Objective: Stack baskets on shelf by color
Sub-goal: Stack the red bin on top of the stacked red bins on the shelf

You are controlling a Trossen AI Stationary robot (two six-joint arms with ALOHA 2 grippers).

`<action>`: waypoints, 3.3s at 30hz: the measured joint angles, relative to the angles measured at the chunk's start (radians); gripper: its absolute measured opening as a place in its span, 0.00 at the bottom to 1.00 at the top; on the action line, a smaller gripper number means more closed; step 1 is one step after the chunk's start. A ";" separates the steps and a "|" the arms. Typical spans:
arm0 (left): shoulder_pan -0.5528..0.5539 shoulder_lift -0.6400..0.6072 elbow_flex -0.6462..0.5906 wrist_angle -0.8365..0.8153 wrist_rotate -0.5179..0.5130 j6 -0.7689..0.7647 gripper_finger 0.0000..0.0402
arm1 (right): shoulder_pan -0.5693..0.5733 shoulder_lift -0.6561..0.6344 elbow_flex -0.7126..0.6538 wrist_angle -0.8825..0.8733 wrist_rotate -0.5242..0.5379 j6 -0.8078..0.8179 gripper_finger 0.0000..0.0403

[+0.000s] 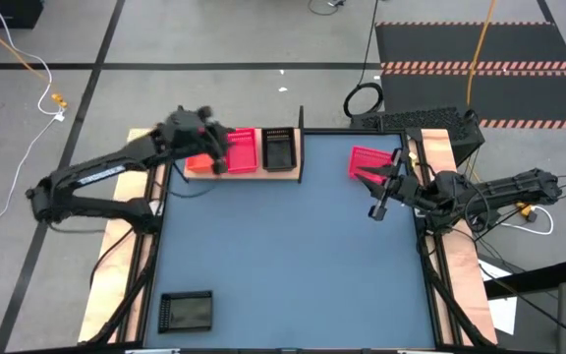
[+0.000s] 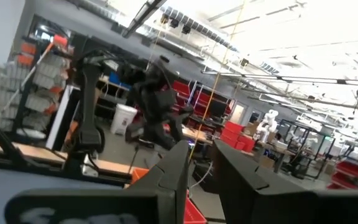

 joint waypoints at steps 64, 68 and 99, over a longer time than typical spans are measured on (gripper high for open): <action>-0.256 1.489 1.146 0.333 0.177 -0.228 0.29 | 0.001 -0.016 0.000 -0.181 0.027 0.345 0.16; -0.252 1.517 1.150 0.334 0.155 -0.254 0.29 | 0.001 -0.015 0.000 -0.182 0.027 0.345 0.16; -0.396 1.332 1.172 -0.168 0.171 0.105 0.04 | 0.118 -0.039 0.000 -0.175 0.032 0.284 0.16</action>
